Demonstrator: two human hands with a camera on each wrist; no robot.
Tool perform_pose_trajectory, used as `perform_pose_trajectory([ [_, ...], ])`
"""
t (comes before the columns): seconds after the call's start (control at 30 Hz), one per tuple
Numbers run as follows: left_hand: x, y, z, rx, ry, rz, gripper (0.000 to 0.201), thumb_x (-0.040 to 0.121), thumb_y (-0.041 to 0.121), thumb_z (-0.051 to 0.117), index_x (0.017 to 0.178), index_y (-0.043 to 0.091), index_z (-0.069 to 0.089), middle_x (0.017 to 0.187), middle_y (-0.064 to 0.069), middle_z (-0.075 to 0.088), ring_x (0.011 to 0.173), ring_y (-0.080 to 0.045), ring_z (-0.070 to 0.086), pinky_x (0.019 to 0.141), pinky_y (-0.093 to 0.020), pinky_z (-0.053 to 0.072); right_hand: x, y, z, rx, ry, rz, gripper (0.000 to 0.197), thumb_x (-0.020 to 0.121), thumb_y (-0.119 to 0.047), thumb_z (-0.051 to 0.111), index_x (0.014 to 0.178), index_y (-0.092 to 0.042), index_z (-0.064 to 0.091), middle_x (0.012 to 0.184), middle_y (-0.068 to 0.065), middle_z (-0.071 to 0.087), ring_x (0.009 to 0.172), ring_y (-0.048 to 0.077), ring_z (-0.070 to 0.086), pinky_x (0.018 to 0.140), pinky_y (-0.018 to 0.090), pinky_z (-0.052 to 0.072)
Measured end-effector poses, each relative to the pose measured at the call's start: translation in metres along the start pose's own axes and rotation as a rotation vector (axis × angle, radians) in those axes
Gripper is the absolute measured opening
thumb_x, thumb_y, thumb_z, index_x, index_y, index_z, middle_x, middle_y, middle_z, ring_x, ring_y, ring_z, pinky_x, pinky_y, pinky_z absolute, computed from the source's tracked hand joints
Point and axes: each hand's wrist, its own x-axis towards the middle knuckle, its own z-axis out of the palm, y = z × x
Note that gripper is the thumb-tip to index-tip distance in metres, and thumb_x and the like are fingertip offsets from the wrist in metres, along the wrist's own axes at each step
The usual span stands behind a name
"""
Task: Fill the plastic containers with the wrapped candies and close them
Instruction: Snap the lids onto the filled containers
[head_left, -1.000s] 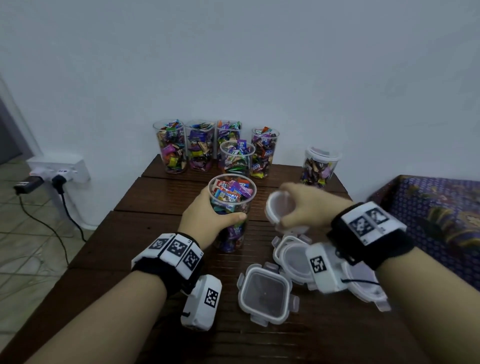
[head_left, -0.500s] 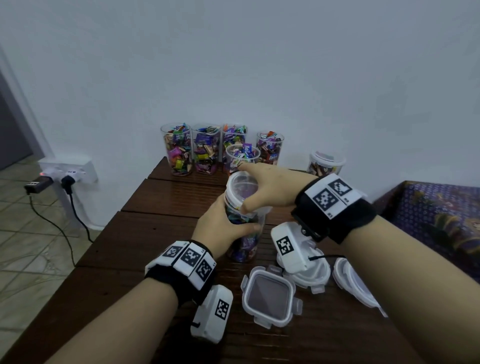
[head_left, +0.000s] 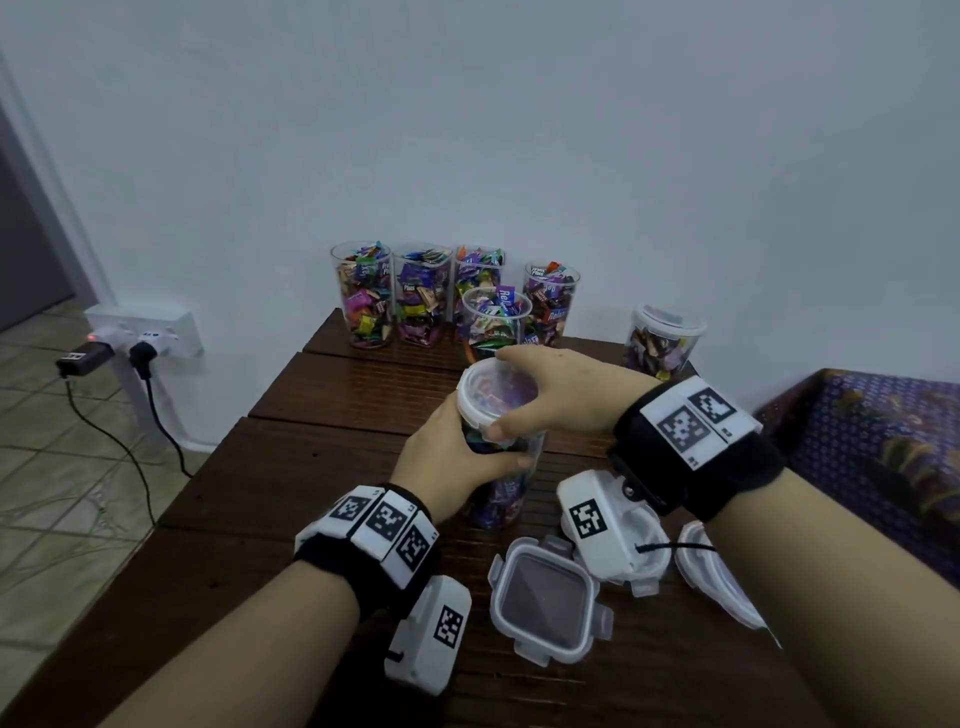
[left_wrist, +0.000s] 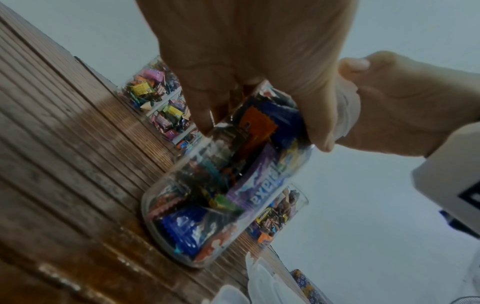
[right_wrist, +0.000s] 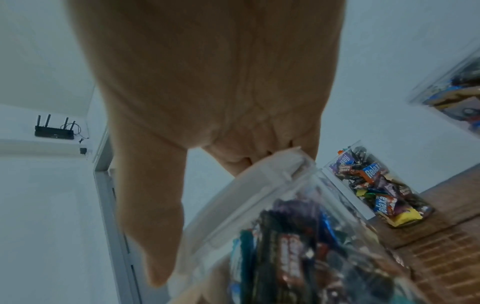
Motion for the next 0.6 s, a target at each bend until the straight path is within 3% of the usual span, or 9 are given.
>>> perform_pose_trajectory([
  [0.27,0.000,-0.001,0.002,-0.028,-0.010,-0.001,0.086,0.049,0.057,0.078,0.127,0.042,0.044,0.118,0.017,0.060,0.109,-0.004,0.056,0.096,-0.034,0.047,-0.005,0.008,0.011,0.146,0.053,0.002,0.075,0.080,-0.036,0.072,0.140,-0.011,0.036,0.138,0.005,0.043,0.124,0.020,0.043,0.100,0.028,0.035],
  [0.4,-0.001,-0.002,0.002,-0.048,-0.010,0.012,0.089,0.047,0.058,0.078,0.128,0.042,0.045,0.117,0.017,0.061,0.109,-0.003,0.056,0.095,-0.034,0.047,-0.002,0.010,0.017,0.131,0.093,-0.017,0.069,0.073,-0.036,0.078,0.128,-0.008,0.045,0.124,0.007,0.049,0.112,0.024,0.047,0.095,0.036,0.039],
  [0.6,-0.002,0.000,0.002,-0.056,-0.004,0.006,0.087,0.043,0.063,0.076,0.123,0.048,0.044,0.116,0.018,0.061,0.108,-0.003,0.057,0.095,-0.036,0.048,-0.001,0.012,0.021,0.144,0.154,-0.011,0.077,0.071,-0.037,0.078,0.133,-0.009,0.041,0.129,0.007,0.045,0.117,0.023,0.045,0.098,0.035,0.038],
])
